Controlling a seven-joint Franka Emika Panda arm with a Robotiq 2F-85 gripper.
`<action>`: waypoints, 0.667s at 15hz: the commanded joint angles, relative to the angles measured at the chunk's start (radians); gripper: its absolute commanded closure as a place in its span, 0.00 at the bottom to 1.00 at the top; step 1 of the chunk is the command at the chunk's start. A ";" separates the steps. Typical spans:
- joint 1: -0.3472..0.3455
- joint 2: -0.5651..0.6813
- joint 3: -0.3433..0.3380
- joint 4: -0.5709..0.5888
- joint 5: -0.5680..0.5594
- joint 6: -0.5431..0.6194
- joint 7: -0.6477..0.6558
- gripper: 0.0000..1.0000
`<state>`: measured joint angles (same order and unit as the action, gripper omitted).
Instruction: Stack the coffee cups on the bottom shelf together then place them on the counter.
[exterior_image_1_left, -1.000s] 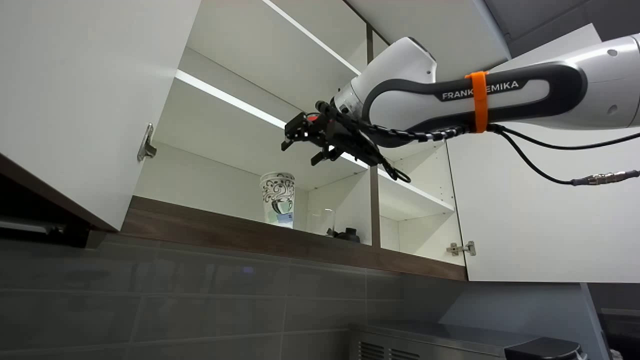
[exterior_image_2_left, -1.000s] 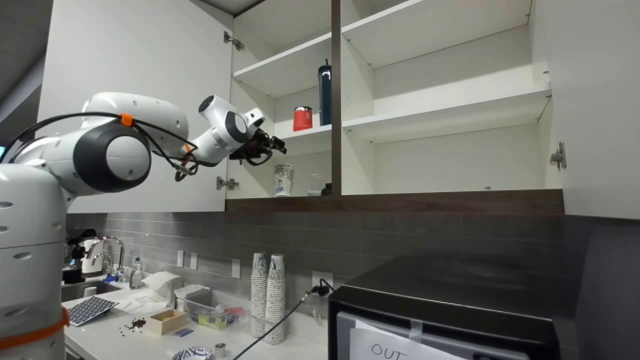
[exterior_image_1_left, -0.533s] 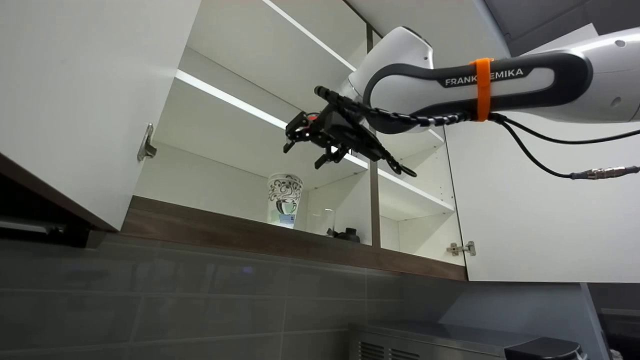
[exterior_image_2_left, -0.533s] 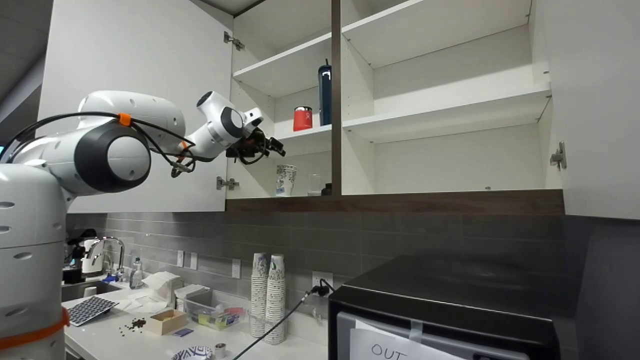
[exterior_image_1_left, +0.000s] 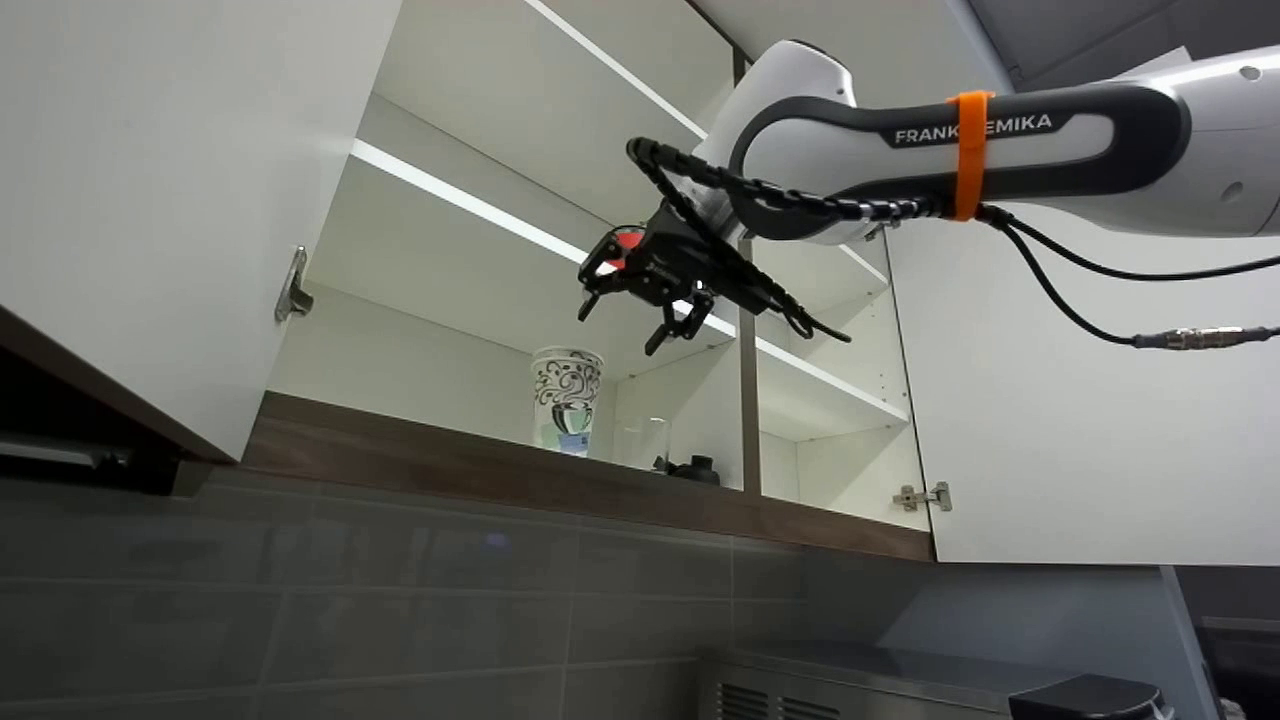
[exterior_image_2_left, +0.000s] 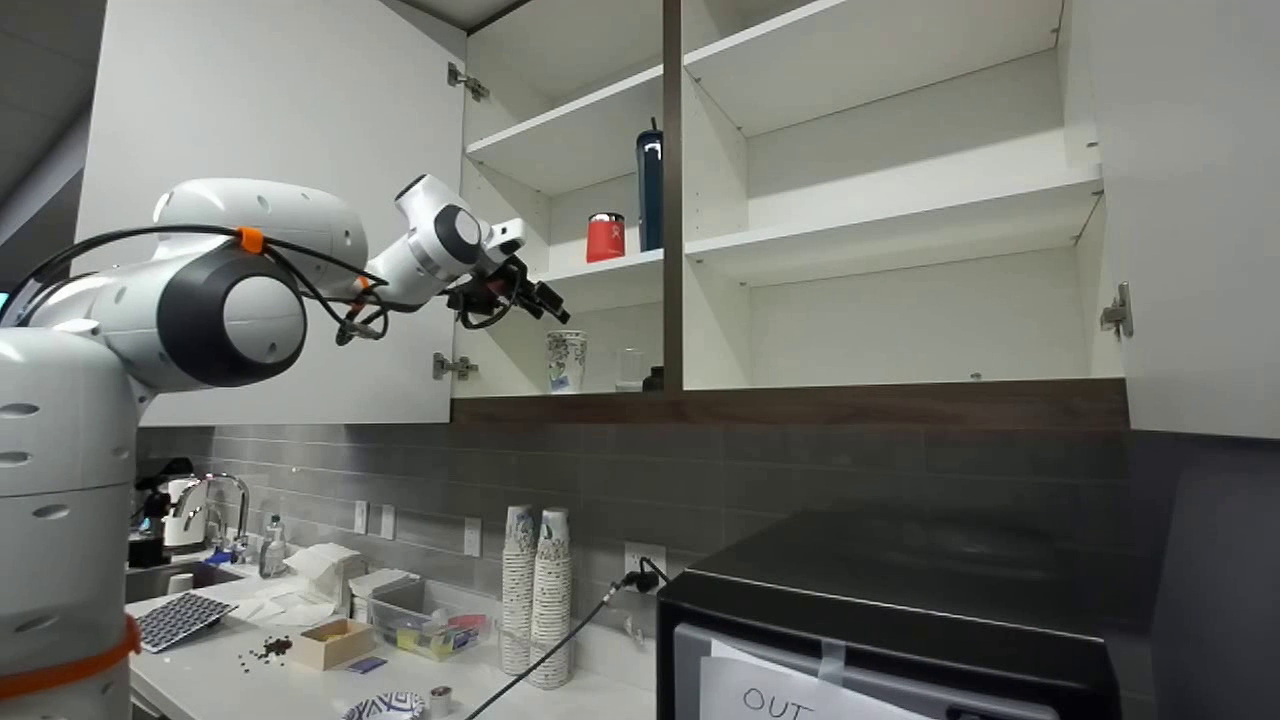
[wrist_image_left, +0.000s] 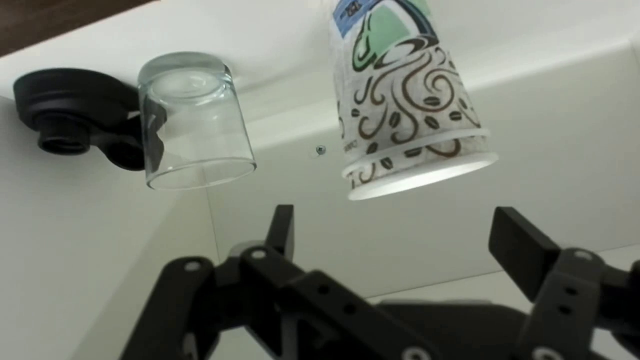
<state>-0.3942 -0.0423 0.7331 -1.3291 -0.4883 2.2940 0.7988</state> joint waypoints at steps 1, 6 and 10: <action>0.013 0.061 0.025 0.062 -0.022 -0.080 0.090 0.00; 0.198 0.099 -0.150 0.089 -0.036 -0.082 0.169 0.00; 0.396 0.135 -0.343 0.134 -0.033 -0.104 0.178 0.00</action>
<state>-0.1512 0.0489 0.5162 -1.2581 -0.4981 2.2391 0.9443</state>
